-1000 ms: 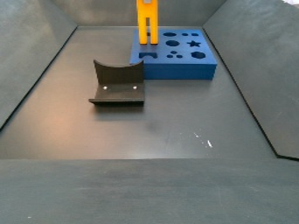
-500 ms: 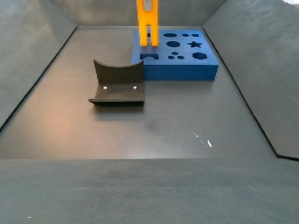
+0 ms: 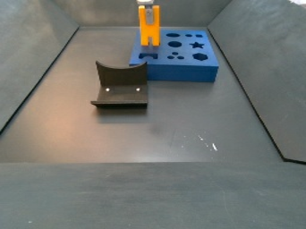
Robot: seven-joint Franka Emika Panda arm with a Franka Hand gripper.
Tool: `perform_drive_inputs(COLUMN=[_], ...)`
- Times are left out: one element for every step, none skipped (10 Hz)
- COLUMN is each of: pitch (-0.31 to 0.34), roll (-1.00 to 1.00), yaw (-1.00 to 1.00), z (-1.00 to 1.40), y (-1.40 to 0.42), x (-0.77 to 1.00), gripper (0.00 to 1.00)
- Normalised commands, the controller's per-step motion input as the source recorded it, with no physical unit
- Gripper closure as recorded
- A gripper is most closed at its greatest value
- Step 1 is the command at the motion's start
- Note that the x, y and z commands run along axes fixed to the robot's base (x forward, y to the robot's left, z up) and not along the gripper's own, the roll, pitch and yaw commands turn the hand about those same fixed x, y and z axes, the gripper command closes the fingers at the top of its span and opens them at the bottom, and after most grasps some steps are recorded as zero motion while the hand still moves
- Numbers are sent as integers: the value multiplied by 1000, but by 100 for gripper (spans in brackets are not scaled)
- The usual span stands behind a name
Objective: Insert the double-square object.
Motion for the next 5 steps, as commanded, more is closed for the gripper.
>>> perform_drive_inputs(pitch=[-19,0,0,-21,0], roll=[69,84,69,0,0], yaw=[-37,-80,-17,0,0], z=[-443,-383,-271,-194,0], y=[91,223,169,3,0], x=[-114,-251,-374,-114,0], gripper=[100,100,100,100,100])
